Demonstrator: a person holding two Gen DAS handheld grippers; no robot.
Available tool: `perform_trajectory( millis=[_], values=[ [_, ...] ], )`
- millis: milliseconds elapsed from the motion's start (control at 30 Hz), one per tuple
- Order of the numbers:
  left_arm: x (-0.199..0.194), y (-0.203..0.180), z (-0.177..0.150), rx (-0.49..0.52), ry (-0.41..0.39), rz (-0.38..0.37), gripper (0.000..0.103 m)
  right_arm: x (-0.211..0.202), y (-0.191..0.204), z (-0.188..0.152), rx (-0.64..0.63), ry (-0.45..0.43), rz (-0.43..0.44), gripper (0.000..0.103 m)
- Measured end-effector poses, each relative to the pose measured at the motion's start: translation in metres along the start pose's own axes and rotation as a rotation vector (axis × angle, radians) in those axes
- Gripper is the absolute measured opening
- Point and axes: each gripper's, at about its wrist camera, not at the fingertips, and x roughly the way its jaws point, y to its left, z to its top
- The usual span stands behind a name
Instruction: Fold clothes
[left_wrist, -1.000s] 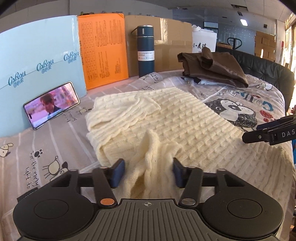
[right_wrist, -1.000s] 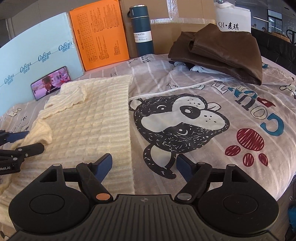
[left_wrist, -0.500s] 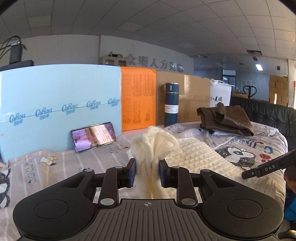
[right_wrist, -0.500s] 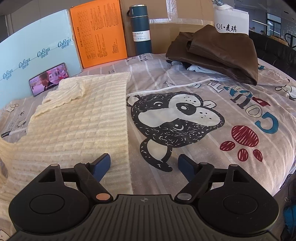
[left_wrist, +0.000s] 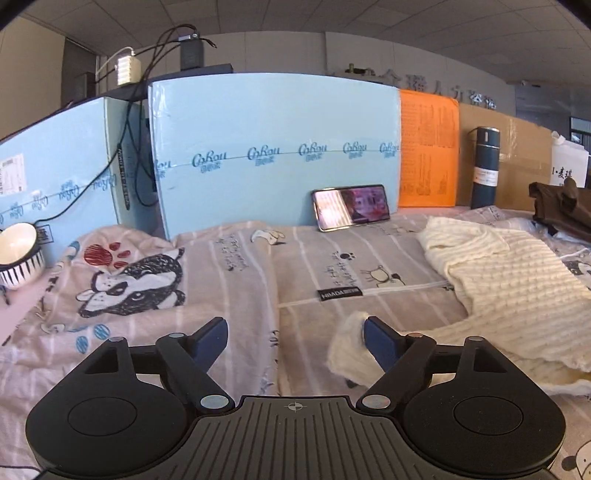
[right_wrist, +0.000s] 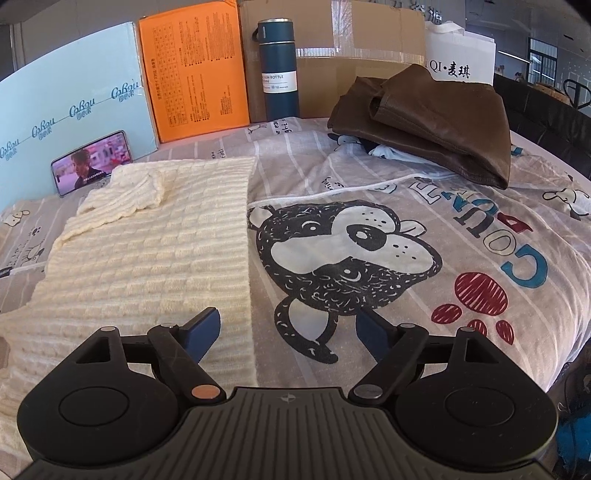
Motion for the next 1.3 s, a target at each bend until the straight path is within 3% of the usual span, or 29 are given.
perform_trajectory(
  millis=[167,267,367,467,600,733,833,900,933,967,1033,1300],
  values=[
    [-0.001,-0.005,0.026,0.006,-0.100,0.034,0.086,0.008,-0.008,0.018,0.022,-0.028,0.005,0.079],
    [0.003,-0.028,0.048,0.053,-0.165,-0.047,0.088,0.016,-0.009,0.037,0.025,-0.055,0.015,0.079],
    [0.022,-0.069,0.066,0.167,-0.175,-0.162,0.089,0.031,-0.005,0.062,0.017,-0.077,0.033,0.080],
    [0.053,-0.125,0.078,0.332,-0.137,-0.288,0.089,0.054,0.003,0.092,0.022,-0.065,0.073,0.080],
    [0.105,-0.203,0.079,0.511,-0.045,-0.389,0.089,0.094,0.019,0.132,0.032,-0.041,0.111,0.080],
    [0.155,-0.248,0.070,0.541,0.061,-0.433,0.089,0.129,0.018,0.139,0.092,-0.041,0.143,0.080],
    [0.185,-0.250,0.068,0.498,0.128,-0.449,0.088,0.145,0.009,0.130,0.115,-0.032,0.176,0.080],
    [0.196,-0.243,0.071,0.431,0.154,-0.479,0.066,0.155,0.004,0.124,0.130,-0.027,0.199,0.080],
    [0.199,-0.239,0.073,0.402,0.161,-0.488,0.045,0.160,0.001,0.121,0.136,-0.024,0.207,0.080],
    [0.200,-0.235,0.075,0.382,0.161,-0.478,0.032,0.162,0.000,0.120,0.138,-0.022,0.208,0.080],
    [0.201,-0.229,0.080,0.351,0.156,-0.450,0.016,0.162,-0.001,0.120,0.141,-0.023,0.216,0.080],
    [0.186,-0.213,0.095,0.329,0.059,-0.346,0.013,0.162,0.000,0.116,0.130,-0.047,0.211,0.080]
  ],
)
